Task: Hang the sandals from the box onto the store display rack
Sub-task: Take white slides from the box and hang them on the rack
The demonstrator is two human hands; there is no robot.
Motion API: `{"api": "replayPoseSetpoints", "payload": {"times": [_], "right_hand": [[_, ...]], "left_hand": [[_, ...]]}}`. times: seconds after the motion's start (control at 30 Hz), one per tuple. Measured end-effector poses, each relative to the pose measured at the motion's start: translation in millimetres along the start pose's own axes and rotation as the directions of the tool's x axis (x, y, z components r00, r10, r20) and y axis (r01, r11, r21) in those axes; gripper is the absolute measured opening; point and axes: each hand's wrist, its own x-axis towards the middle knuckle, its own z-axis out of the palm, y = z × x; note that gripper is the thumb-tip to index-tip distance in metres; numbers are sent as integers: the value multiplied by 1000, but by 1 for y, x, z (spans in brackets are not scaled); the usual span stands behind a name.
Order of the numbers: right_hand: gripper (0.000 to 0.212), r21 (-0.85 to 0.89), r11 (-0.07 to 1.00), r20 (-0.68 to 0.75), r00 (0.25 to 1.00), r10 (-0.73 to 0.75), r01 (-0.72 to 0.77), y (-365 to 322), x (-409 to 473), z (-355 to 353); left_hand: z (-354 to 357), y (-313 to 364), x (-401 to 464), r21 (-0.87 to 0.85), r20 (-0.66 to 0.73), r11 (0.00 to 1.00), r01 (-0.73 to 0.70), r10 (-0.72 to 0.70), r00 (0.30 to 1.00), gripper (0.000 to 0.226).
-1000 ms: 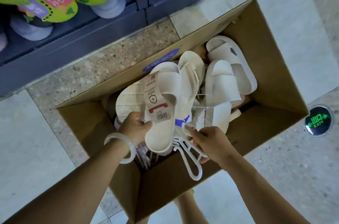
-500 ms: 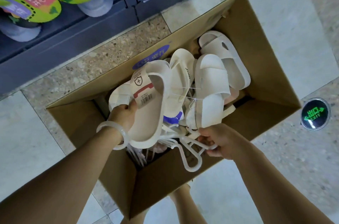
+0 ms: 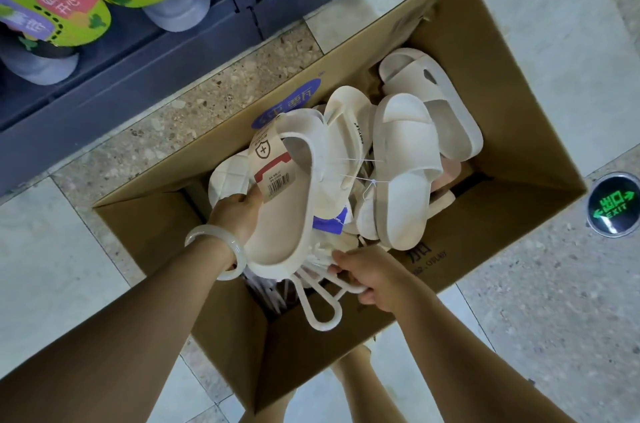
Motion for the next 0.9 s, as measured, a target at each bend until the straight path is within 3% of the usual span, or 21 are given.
{"api": "replayPoseSetpoints", "payload": {"times": [0.2, 0.3, 0.4, 0.47, 0.53, 0.6, 0.67, 0.7, 0.77, 0.83, 0.9], "right_hand": [[17, -267, 946, 91, 982, -166, 184, -36, 9, 20], [27, -530, 805, 161, 963, -214, 267, -28, 1, 12], [28, -595, 753, 189, 959, -210, 282, -13, -14, -22], [26, -486, 838, 228, 962, -153, 249, -5, -26, -59], [26, -237, 935, 349, 921, -172, 264, 3, -32, -97], [36, 64, 947, 490, 816, -305, 316, 12, -30, -127], [32, 292, 890, 542, 706, -456, 350, 15, -25, -140], [30, 378, 851, 496, 697, -518, 363, 13, -23, -139], [29, 523, 748, 279, 747, -604, 409, 6, -20, -128], [27, 596, 641, 26, 787, -616, 483, 1, -19, -113], [27, 610, 612, -87, 810, -581, 504, -1, -19, -95]], "left_hand": [[2, -6, 2, 33, -35, 999, -34, 35, 999, 51], [0, -5, 2, 72, -11, 997, -36, 37, 999, 48], [-4, -4, 0, 49, 26, 999, 5, -6, 1000, 43], [-6, -2, -1, 48, 33, 999, 13, -14, 999, 48], [-6, 0, -3, 49, 38, 999, 22, -24, 999, 50], [-4, 2, -5, 37, 42, 999, 21, -23, 999, 51], [-3, 2, -5, 20, 58, 1000, 13, -14, 998, 51], [-2, 1, -4, 20, 66, 1000, 16, -17, 998, 49], [1, -1, -3, 36, 67, 999, 28, -31, 997, 48], [4, -1, 0, 59, 57, 997, 56, -60, 997, 48], [9, -1, 3, 47, 59, 996, 73, -76, 995, 44]]}}
